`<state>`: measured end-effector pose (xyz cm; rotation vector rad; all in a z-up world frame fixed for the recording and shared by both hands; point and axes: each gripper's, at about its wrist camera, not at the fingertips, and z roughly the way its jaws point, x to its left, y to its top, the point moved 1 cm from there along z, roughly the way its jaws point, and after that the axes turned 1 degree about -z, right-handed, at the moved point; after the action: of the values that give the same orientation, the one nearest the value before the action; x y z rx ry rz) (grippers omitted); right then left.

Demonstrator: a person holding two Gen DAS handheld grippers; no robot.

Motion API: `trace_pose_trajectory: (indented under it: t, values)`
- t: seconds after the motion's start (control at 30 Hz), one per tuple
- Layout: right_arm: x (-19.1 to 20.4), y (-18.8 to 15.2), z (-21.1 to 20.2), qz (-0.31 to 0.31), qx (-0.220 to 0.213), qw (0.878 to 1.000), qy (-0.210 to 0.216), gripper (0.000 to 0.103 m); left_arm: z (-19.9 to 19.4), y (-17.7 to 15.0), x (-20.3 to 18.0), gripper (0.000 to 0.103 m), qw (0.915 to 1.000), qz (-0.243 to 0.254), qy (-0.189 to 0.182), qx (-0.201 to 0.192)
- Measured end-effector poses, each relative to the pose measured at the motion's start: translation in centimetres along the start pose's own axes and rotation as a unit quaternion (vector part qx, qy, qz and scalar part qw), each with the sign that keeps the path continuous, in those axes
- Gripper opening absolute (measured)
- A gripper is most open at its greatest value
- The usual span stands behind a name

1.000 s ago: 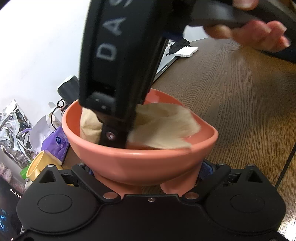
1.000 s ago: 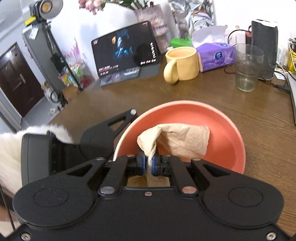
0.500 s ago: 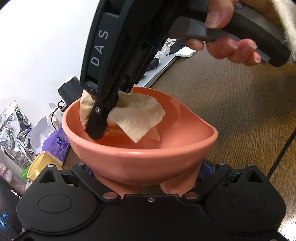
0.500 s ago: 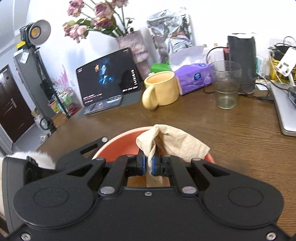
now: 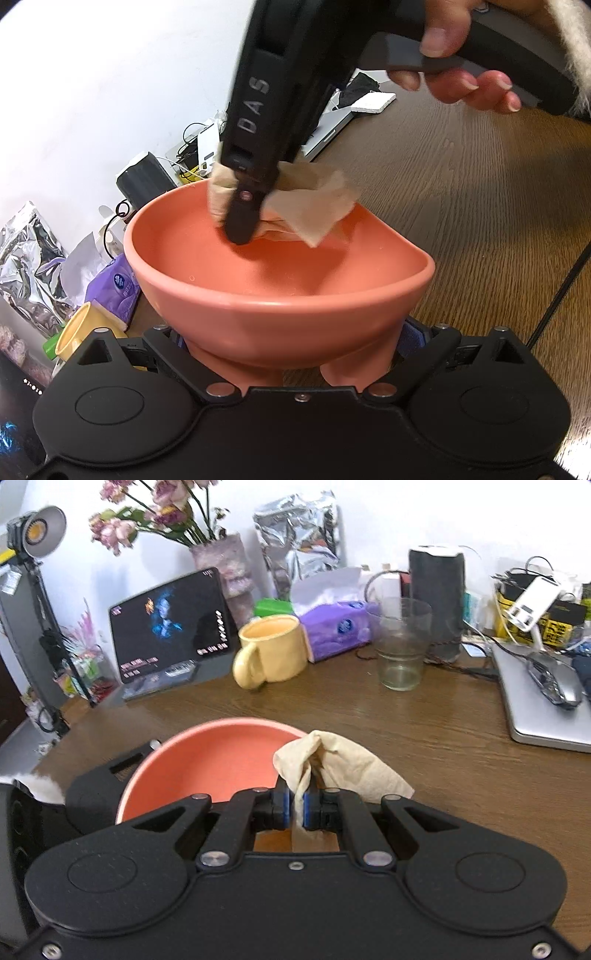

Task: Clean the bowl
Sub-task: 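Rub the cloth around the bowl interior with the right tool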

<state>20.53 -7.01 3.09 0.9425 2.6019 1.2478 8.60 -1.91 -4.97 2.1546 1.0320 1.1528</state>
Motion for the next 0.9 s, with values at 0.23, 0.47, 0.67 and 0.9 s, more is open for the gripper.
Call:
trace_pose_trajectory:
  t: [0.23,0.47,0.67,0.9]
  values:
    - [1.1,-0.7,0.1,-0.049,0.044,0.997,-0.039,0.007,0.6,0.7,0.6,0.096,1.0000,0.008,-0.003,-0.004]
    - [2.8,-1.1,0.2,-0.121,0.099,0.986,-0.064,0.007,0.3,0.6,0.6,0.096,1.0000,0.008,-0.002,-0.004]
    - [4.5,-1.4,0.6,-0.177,0.152,0.970,-0.062,0.007,0.0,0.6,0.4,0.096,1.0000,0.006,-0.002,-0.004]
    - [6.4,-2.0,0.8,-0.217,0.185,0.957,-0.049,0.007,-0.3,0.4,0.3,0.096,1.0000,0.005,-0.003,-0.004]
